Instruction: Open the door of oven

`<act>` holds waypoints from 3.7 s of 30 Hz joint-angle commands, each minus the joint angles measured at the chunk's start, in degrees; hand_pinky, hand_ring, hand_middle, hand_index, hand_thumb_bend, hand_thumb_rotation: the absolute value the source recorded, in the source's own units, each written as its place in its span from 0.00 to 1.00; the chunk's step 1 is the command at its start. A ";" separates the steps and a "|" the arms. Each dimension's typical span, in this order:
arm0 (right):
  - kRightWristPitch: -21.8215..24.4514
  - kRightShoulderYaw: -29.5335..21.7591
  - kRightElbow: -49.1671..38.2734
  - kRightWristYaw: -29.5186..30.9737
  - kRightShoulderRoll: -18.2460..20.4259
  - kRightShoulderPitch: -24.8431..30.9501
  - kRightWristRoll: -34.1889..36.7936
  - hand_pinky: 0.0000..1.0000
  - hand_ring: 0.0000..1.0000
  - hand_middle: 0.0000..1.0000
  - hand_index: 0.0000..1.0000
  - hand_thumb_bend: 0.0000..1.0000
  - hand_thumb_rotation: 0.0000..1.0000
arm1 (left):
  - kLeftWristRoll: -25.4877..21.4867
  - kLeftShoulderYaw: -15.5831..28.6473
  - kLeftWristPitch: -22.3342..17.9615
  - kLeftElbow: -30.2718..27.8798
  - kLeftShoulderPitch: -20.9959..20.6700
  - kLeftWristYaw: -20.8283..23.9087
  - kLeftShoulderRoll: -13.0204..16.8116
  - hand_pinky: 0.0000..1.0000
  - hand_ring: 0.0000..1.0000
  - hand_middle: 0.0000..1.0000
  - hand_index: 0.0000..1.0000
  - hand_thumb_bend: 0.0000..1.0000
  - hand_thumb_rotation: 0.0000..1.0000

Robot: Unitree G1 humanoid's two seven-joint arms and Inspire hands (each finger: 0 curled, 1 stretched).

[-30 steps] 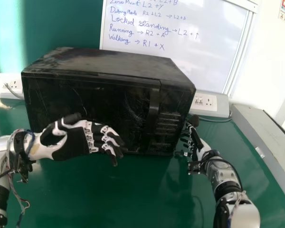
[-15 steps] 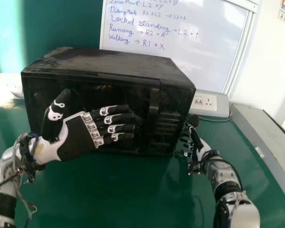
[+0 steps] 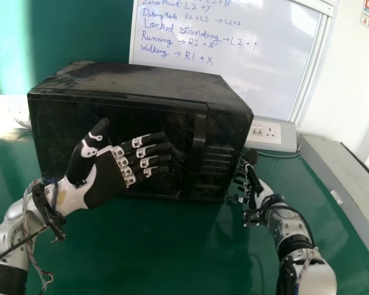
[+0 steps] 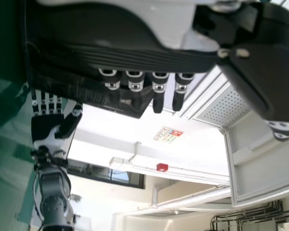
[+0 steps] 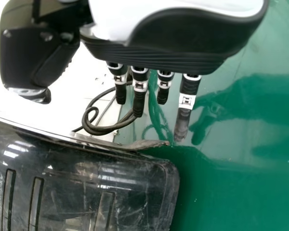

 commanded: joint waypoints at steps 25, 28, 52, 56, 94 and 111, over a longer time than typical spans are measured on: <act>0.53 0.77 -0.05 -0.59 -0.25 -1.05 0.11 0.55 0.69 0.88 0.96 0.75 0.54 | 1.67 -0.31 0.06 3.61 -0.86 3.64 0.28 0.96 1.00 1.00 1.00 1.00 0.62; 0.50 0.70 -0.11 -0.34 -0.20 -1.01 0.23 0.59 0.70 0.88 0.97 0.73 0.55 | 1.34 0.19 0.01 5.62 -1.80 3.39 0.23 0.91 1.00 1.00 1.00 1.00 0.61; 0.10 -0.76 -0.26 0.25 0.51 -0.61 1.36 0.61 0.71 0.90 0.97 0.70 0.49 | 7.42 -1.25 -1.78 13.69 -7.94 12.31 -4.06 0.90 1.00 1.00 1.00 1.00 0.72; 0.85 -1.28 -0.19 -0.21 0.69 -0.83 1.90 0.61 0.72 0.89 0.97 0.72 0.49 | 8.42 -1.21 -2.09 16.54 -9.80 13.27 -4.60 0.92 1.00 1.00 1.00 1.00 0.72; -0.09 0.94 -0.30 -0.61 0.93 -0.75 0.05 0.66 0.73 0.90 0.95 0.82 0.79 | 15.49 0.37 -13.76 44.41 -24.24 15.80 -10.57 0.98 1.00 1.00 1.00 1.00 0.73; 0.35 0.62 -0.30 -2.04 1.17 -0.84 0.38 0.63 0.69 0.88 0.93 0.78 0.76 | 19.38 -0.39 -14.47 48.53 -27.77 18.07 -13.05 0.92 1.00 1.00 1.00 1.00 0.76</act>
